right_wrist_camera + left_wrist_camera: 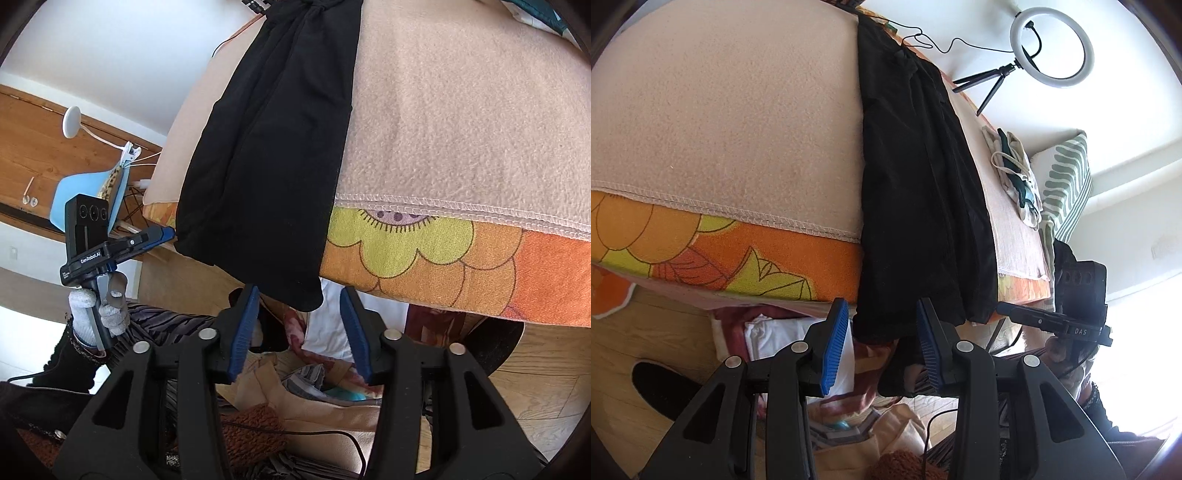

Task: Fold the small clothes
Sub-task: 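Move both tools to the hem of the shirt strip and close them, then lift the hem with both tools and carry it toward the collar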

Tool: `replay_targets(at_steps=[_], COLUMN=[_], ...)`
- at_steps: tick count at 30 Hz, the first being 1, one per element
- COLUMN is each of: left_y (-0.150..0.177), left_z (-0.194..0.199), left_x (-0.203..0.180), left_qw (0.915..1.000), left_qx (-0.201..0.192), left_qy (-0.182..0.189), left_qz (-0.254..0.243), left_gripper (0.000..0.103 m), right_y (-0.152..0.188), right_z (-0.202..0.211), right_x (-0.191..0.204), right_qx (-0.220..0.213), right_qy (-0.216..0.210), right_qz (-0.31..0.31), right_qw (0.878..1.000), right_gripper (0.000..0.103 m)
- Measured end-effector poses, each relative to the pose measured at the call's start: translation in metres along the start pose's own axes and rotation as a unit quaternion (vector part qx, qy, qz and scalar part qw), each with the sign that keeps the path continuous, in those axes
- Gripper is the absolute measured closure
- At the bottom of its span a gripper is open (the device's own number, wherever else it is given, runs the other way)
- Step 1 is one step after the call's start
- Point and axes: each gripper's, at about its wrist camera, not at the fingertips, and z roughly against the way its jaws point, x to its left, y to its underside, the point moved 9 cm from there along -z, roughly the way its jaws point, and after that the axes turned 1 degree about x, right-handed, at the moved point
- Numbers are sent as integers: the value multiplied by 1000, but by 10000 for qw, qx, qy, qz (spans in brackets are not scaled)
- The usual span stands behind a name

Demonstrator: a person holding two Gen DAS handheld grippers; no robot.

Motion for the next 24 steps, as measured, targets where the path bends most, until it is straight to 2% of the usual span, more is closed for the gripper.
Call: replay_targets(at_steps=[2,5,14,15,17,18,19,20,21,24], left_y=[0,0,8,8,9,10,10,9,9,6], left_z=[-3,-6,-21,-22,-24,-25,-25,-25,-24,-16], left_x=[1,-5,-4,-5,-6,-6,-6,-7,-9,-17], left_qw=[10000,9999,9981,9977,9967,9965,9963,9962,9962,9963], left_qx=[67,133,443,472,525,530,534,539,513,350], left_qy=[-1,101,366,422,536,567,586,606,632,766], left_qz=[32,16,228,246,311,324,326,317,303,174], left_gripper=[67,57,59,59,61,68,74,88,94,96], right_y=[0,0,0,0,0,0,0,0,0,-2], right_z=[-2,-8,-20,-22,-28,-29,-30,-31,-31,-24], right_x=[-1,-1,6,8,12,13,14,14,16,23], right_qx=[94,196,377,408,480,500,520,529,530,422], right_qy=[-92,-94,-444,-460,-493,-513,-540,-575,-617,-729], right_qz=[-95,-147,-311,-315,-303,-303,-315,-334,-347,-246], right_qw=[9999,9997,9978,9976,9972,9970,9967,9964,9961,9961], right_gripper=[48,48,48,51,63,68,78,88,90,95])
